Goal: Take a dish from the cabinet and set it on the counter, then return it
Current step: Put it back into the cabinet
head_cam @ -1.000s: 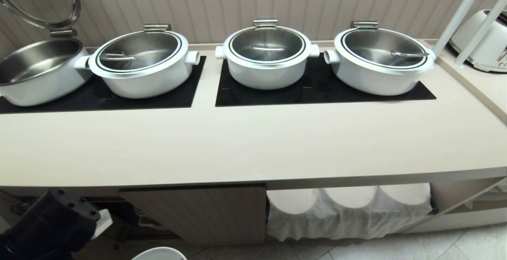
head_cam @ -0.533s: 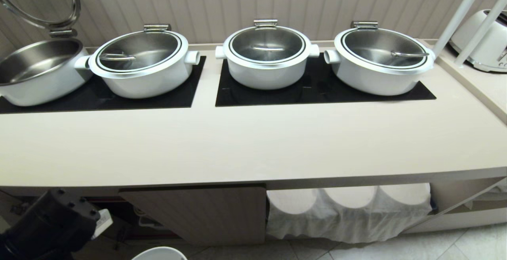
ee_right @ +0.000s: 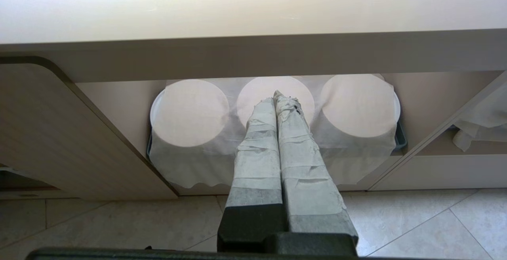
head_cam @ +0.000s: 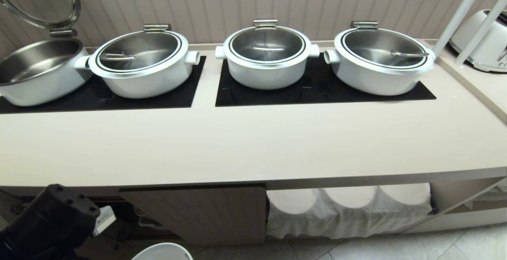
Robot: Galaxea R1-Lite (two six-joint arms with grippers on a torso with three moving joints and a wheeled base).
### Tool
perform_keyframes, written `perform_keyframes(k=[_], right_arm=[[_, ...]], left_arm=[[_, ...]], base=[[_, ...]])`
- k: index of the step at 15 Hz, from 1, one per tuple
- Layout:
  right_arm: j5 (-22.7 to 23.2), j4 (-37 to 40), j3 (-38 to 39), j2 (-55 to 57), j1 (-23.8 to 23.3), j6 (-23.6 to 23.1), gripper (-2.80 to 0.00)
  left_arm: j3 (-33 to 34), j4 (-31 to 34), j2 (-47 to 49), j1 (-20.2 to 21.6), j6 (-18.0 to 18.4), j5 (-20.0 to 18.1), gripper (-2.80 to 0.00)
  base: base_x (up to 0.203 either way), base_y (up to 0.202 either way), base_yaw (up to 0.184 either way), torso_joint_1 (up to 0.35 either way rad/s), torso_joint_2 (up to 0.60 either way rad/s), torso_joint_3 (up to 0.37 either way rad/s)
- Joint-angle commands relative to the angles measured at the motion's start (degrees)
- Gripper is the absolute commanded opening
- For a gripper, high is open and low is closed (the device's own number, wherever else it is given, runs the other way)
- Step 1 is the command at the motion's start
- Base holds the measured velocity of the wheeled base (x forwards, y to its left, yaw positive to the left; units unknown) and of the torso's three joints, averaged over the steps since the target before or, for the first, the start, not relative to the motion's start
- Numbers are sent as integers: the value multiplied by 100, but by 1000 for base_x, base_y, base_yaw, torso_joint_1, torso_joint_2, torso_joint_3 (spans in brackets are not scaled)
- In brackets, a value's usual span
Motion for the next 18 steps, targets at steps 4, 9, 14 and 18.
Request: perform_keyframes(k=[4,9,14,18], right_arm=[[-2,-1,0,-2,6,0,-280],[-2,-1,0,-2,6,0,-280],[-2,-1,0,6,6,0,-280],[-2,-1,0,6,5,0,-280]], left_arm=[[-56,14,8,-16,15,1,-280],[-29,14,-71,-8,15,1,-280],[-4,14,-54,-8,-1,1,-280],[4,45,-95,-9,-20,0,-280]], base=[[0,0,0,0,0,0],[0,0,0,0,0,0],[0,0,0,0,0,0],[0,0,0,0,0,0]])
